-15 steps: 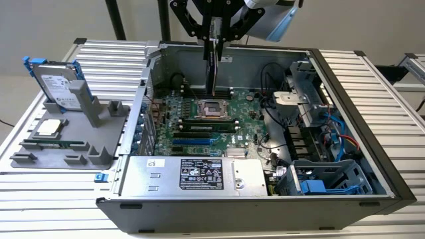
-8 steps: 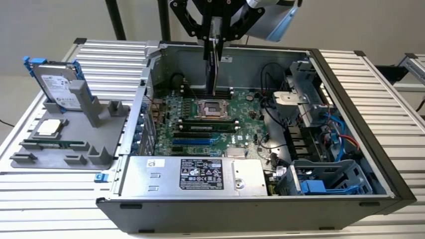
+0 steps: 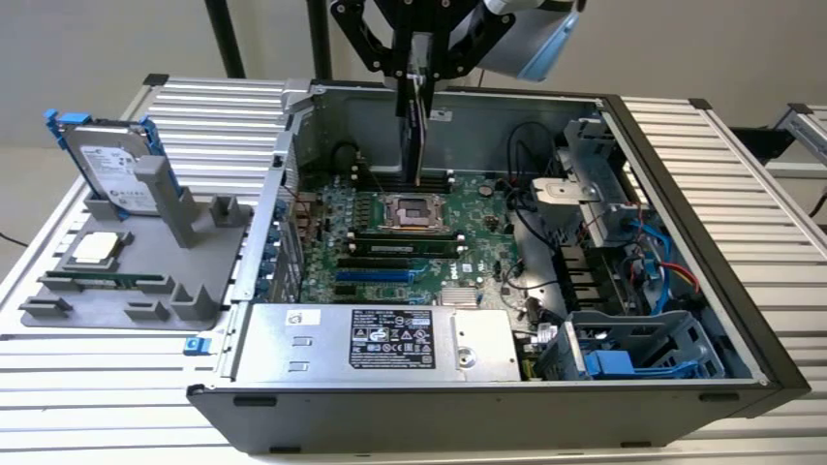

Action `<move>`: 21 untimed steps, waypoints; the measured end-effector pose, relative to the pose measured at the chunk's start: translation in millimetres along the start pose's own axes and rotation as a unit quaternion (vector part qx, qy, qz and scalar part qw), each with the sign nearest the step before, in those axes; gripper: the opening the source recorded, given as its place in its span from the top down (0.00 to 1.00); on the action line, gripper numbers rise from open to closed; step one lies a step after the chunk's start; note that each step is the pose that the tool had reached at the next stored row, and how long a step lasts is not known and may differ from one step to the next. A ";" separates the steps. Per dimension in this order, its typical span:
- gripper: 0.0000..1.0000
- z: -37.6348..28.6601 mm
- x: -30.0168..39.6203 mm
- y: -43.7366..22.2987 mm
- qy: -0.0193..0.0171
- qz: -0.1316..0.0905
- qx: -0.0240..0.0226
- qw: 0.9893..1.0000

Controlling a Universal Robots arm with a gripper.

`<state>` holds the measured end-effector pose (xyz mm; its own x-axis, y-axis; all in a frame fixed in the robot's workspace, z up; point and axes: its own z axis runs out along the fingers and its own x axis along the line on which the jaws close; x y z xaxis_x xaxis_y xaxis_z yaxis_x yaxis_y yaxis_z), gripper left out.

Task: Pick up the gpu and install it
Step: 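Insert the gpu into the slot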

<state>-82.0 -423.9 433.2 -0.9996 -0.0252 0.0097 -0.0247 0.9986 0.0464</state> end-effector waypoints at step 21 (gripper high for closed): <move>1.00 -0.1 0.2 0.0 0.001 -0.027 0.001 1.000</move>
<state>-82.2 -423.9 433.4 -0.9969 -0.0786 0.0098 -0.0781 0.9959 0.0456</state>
